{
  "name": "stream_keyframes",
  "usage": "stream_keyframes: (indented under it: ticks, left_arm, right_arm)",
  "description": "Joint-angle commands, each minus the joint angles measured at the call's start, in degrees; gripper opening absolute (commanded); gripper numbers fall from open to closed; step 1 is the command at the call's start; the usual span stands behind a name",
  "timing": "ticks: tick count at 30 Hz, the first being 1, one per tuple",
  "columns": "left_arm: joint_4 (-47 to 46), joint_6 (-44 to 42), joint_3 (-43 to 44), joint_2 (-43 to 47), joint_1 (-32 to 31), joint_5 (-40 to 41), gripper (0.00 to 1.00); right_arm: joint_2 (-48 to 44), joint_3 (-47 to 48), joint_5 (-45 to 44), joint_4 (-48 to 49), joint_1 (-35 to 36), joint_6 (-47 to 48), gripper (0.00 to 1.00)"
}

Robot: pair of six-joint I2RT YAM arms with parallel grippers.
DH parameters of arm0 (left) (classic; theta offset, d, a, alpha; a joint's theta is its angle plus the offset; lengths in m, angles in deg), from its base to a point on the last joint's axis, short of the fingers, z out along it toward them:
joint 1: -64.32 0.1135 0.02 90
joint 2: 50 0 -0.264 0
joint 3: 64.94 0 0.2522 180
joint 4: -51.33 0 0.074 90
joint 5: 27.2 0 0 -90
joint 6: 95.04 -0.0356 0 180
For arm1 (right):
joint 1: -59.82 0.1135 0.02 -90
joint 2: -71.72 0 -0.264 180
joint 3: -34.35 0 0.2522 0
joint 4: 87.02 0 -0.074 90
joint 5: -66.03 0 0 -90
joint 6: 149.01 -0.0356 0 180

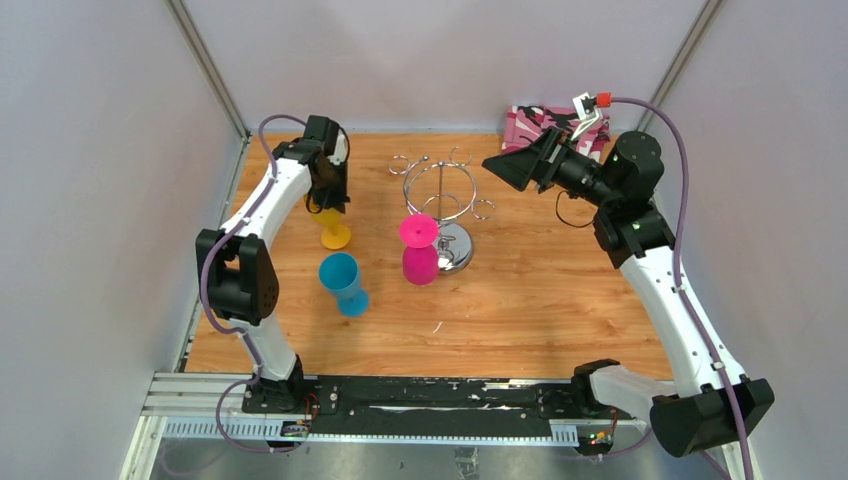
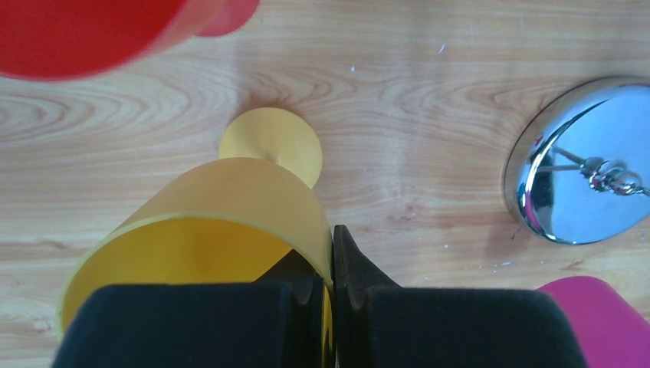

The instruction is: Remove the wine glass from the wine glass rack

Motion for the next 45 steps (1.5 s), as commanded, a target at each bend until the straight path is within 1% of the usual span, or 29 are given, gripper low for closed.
stream_keyframes:
  ticks: [1, 4, 12, 14, 19, 23, 27, 31, 35, 41, 44, 45]
  left_arm:
    - [-2.4, 0.6, -3.9, 2.8, -1.1, 1.1, 0.0]
    - [-4.4, 1.0, -6.9, 4.1, -1.3, 1.0, 0.0]
    - [-6.1, 1.4, -9.9, 4.9, -1.9, 1.0, 0.01]
    - [-6.3, 1.4, -10.2, 5.2, -2.0, 1.0, 0.05]
    - [-6.1, 1.3, -10.0, 5.6, -2.0, 1.4, 0.23]
    - [-6.0, 1.2, -9.8, 6.6, -2.0, 1.3, 0.31]
    - [-5.1, 1.4, -8.6, 7.9, -2.2, 1.3, 0.36]
    - [-4.0, 1.3, -6.3, 9.7, -2.3, 1.3, 0.37]
    - [-1.1, 1.1, -1.8, 11.0, -2.6, 2.1, 0.37]
    - [1.7, 0.2, 7.8, 13.3, -3.1, 2.2, 0.39]
    - [1.5, -0.5, 12.9, 15.2, -3.2, 1.0, 0.4]
    - [1.3, -0.6, 14.4, 16.0, -3.2, -0.5, 0.4]
  right_arm:
    - [-0.9, -0.7, 1.2, 1.8, -1.2, -0.6, 0.98]
    - [-1.0, -0.9, 1.4, 2.2, -1.1, -1.0, 0.98]
    - [-1.0, -1.3, 1.7, 3.1, -1.2, -1.4, 0.98]
    - [-1.0, -1.3, 1.7, 3.3, -1.2, -1.5, 0.98]
    - [-1.0, -1.6, 1.9, 3.8, -1.2, -1.7, 0.98]
    - [-0.8, -1.6, 1.9, 4.1, -1.2, -1.8, 0.98]
    - [-0.5, -1.9, 2.2, 4.6, -1.2, -2.2, 0.98]
    - [-0.4, -2.2, 2.8, 5.9, -1.2, -2.9, 0.98]
    - [-0.4, -2.3, 3.2, 6.3, -1.2, -3.1, 0.98]
    - [-0.7, -2.6, 3.4, 6.3, -1.2, -3.2, 0.98]
    - [-1.1, -2.7, 3.3, 5.7, -1.2, -3.0, 0.98]
    - [-1.2, -2.9, 3.3, 5.4, -1.1, -3.0, 0.97]
